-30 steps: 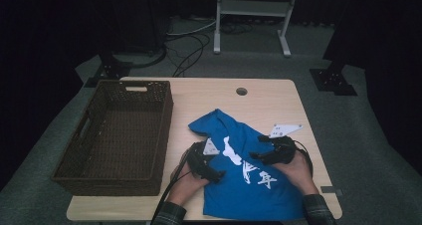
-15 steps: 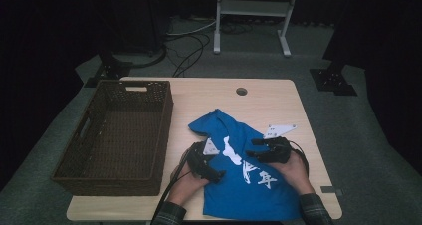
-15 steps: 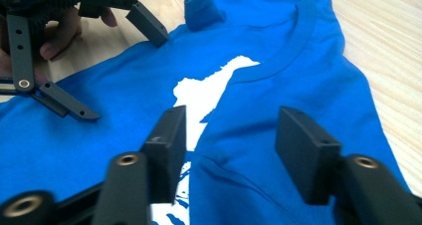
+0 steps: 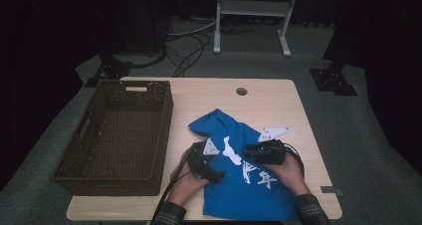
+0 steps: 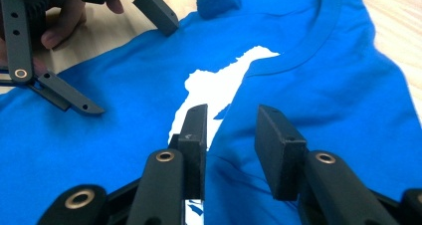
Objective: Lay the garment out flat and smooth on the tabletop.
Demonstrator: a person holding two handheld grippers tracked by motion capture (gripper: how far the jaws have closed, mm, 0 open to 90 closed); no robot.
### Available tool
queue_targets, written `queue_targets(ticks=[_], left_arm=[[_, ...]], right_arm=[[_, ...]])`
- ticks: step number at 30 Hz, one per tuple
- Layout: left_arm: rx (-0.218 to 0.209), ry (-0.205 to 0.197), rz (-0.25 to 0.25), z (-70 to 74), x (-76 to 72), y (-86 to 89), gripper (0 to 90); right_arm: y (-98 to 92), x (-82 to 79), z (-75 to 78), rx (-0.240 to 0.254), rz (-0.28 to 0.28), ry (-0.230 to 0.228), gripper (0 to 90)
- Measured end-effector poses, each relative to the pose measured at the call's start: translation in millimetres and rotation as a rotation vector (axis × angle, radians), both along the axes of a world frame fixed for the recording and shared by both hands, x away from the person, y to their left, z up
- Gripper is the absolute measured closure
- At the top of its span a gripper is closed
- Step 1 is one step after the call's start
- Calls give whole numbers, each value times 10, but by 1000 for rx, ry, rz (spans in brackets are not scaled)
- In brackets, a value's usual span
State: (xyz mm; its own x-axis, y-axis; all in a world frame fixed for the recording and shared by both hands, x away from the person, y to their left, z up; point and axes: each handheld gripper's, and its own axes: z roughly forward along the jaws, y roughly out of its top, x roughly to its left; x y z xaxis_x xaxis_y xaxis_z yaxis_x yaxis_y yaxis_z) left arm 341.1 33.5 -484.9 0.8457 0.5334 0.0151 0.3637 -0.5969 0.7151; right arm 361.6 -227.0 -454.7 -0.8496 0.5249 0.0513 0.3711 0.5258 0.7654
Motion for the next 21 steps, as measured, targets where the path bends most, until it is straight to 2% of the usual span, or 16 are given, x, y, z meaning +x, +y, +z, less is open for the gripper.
queue_targets(ticks=[16,19,21], left_arm=[[0,0,0,0,0,0,3],[0,0,0,0,0,0,3],[0,0,0,0,0,0,3]], right_arm=[[74,-6,-144,-31,11,11,688],[95,-12,-178,-52,15,10,724],[115,-27,-219,-73,15,-12,785]])
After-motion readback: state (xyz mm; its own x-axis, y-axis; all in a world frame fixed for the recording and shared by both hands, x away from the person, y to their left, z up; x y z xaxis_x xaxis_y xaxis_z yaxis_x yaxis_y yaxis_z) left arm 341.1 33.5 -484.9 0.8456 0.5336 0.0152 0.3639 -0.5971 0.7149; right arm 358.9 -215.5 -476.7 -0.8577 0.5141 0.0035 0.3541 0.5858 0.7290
